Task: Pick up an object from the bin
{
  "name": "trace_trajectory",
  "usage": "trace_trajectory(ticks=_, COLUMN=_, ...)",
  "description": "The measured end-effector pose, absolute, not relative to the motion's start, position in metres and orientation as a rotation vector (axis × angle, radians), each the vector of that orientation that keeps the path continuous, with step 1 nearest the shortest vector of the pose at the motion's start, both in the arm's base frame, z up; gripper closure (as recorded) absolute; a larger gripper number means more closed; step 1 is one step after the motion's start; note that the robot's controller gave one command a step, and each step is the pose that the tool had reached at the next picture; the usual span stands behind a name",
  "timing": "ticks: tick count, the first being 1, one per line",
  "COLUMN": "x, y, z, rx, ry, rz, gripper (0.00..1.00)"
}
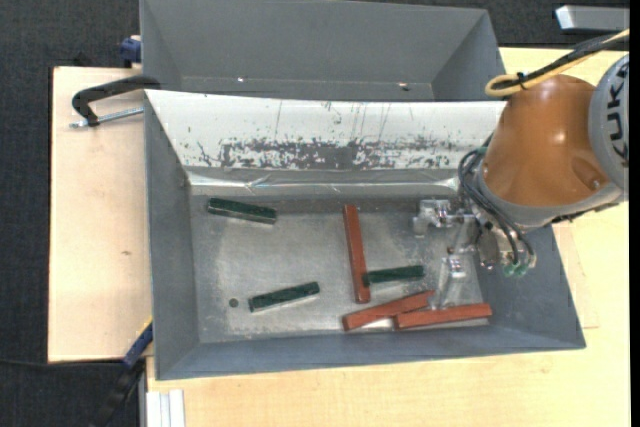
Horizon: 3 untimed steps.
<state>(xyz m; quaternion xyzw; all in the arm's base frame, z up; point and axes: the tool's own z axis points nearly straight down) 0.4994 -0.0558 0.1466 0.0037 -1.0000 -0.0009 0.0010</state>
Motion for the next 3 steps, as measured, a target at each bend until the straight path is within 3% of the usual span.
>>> trace_trajectory(ticks=1, x=0.537, y=-0.081, z=0.071, rx=0.479, ry=-3.11, rz=0.0, gripper=1.0)
trace_trajectory(ticks=2, x=0.537, y=-0.081, z=0.071, rx=0.479, ry=-3.11, rz=0.0, gripper=1.0)
trace_trajectory(ticks=3, x=0.514, y=-0.075, z=0.271, rx=0.366, ry=-3.124, rz=0.0, gripper=1.0)
